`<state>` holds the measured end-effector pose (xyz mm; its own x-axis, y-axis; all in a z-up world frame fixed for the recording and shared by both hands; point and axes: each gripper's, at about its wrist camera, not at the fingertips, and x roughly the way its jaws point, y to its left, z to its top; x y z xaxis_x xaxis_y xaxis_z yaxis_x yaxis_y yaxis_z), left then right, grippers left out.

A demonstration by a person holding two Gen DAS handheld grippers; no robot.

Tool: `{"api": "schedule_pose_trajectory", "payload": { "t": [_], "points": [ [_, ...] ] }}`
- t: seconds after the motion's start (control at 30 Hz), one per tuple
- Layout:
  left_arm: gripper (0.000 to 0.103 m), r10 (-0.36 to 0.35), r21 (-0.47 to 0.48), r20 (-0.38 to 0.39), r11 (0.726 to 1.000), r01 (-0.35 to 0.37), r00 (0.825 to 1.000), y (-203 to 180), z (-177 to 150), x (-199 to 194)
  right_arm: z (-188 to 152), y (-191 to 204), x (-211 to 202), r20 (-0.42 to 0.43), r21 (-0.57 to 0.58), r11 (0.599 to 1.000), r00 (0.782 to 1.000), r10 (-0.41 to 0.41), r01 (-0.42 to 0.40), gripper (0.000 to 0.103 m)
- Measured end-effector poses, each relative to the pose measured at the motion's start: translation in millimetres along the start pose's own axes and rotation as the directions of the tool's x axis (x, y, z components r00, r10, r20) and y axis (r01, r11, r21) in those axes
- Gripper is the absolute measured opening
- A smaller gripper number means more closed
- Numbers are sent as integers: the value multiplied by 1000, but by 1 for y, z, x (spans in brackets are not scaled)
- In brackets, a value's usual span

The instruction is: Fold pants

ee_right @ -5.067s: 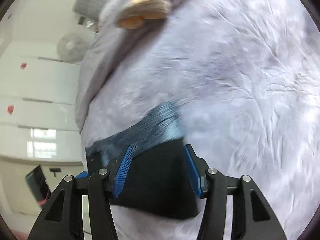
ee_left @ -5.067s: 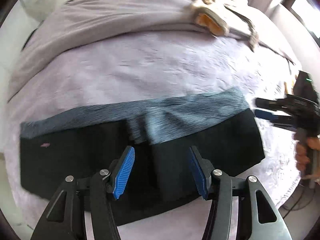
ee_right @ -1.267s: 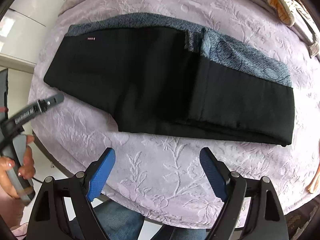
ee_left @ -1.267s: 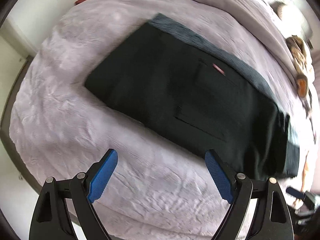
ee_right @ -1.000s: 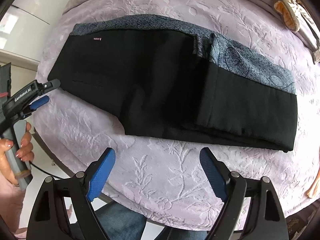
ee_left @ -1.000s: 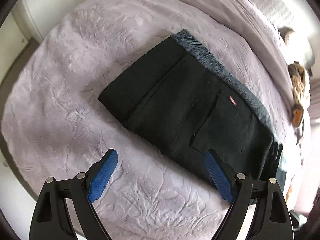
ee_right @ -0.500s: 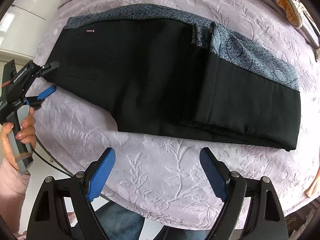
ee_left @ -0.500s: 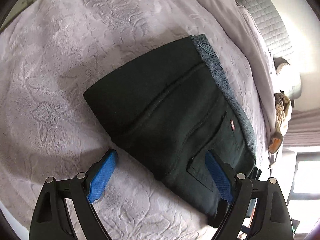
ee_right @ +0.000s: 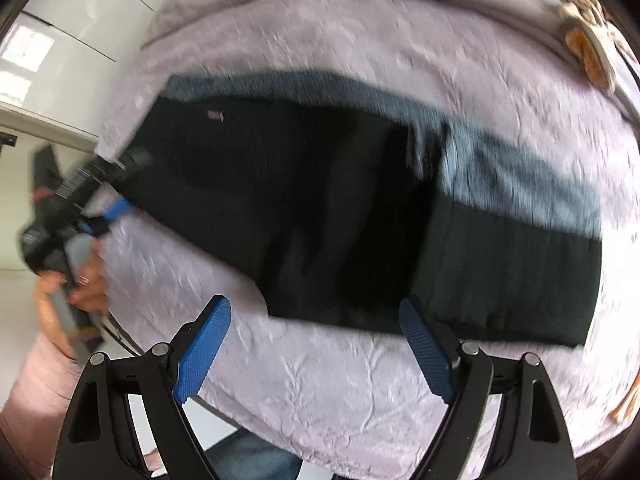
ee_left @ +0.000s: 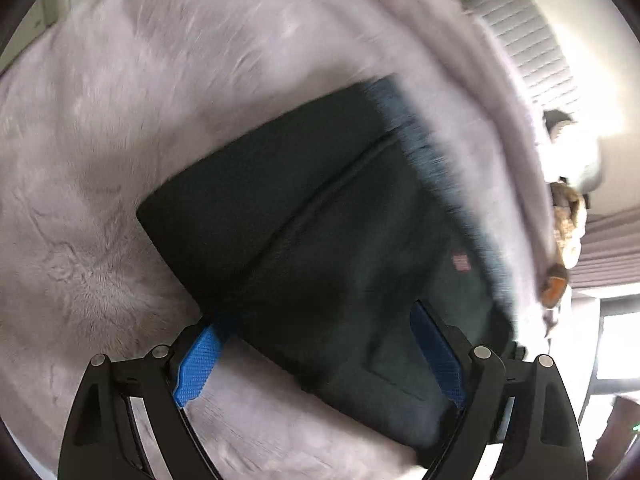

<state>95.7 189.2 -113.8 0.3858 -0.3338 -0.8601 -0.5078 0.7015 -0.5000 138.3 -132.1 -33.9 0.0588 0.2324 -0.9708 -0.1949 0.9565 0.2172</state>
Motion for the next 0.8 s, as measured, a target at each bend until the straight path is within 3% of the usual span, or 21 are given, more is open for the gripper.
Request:
{"api": "schedule_pose_trajectory", "payload": {
  "t": [0.03, 0.1, 0.17, 0.2, 0.23, 0.3, 0.37, 0.47, 0.5, 0.63, 0.7, 0.8],
  "points": [
    [90, 10, 9, -2, 1000, -10, 1000, 0, 1, 3, 7, 2, -2, 8, -12, 1000, 1000, 0, 0, 89],
    [80, 60, 31, 15, 998, -60, 998, -8, 2, 5, 25, 8, -5, 19, -48, 999, 1000, 3, -2, 89],
    [63, 140, 78, 59, 986, -145, 988, -19, 0, 3, 44, 19, -6, 30, -91, 996, 1000, 4, -2, 89],
    [59, 163, 106, 96, 979, -173, 982, -26, -4, -1, 55, 24, -6, 34, -112, 994, 999, 7, -3, 89],
    [48, 176, 138, 122, 972, -192, 977, -32, -7, -4, 67, 30, -7, 36, -127, 992, 999, 17, -13, 89],
    [43, 252, 290, 237, 904, -315, 938, -62, -24, -10, 94, 47, -5, 24, -143, 988, 998, 60, -56, 89],
    [42, 315, 399, 363, 798, -452, 877, -90, -43, -10, 113, 63, -2, 3, -162, 982, 995, 99, -97, 89],
    [42, 355, 465, 448, 691, -553, 820, -106, -56, -2, 148, 109, 10, -99, -224, 960, 984, 149, -168, 89],
    [42, 361, 468, 453, 682, -562, 815, -105, -57, 0, 157, 121, 15, -127, -239, 954, 980, 154, -181, 89],
    [42, 359, 461, 454, 689, -559, 816, -108, -52, 2, 190, 182, 46, -283, -289, 926, 946, 159, -242, 89],
    [42, 364, 470, 471, 668, -577, 804, -106, -57, 0, 196, 214, 67, -365, -322, 911, 921, 132, -258, 89],
    [42, 369, 482, 498, 634, -604, 785, -102, -64, -5, 197, 250, 97, -428, -376, 901, 903, 39, -217, 89]
  ]
}}
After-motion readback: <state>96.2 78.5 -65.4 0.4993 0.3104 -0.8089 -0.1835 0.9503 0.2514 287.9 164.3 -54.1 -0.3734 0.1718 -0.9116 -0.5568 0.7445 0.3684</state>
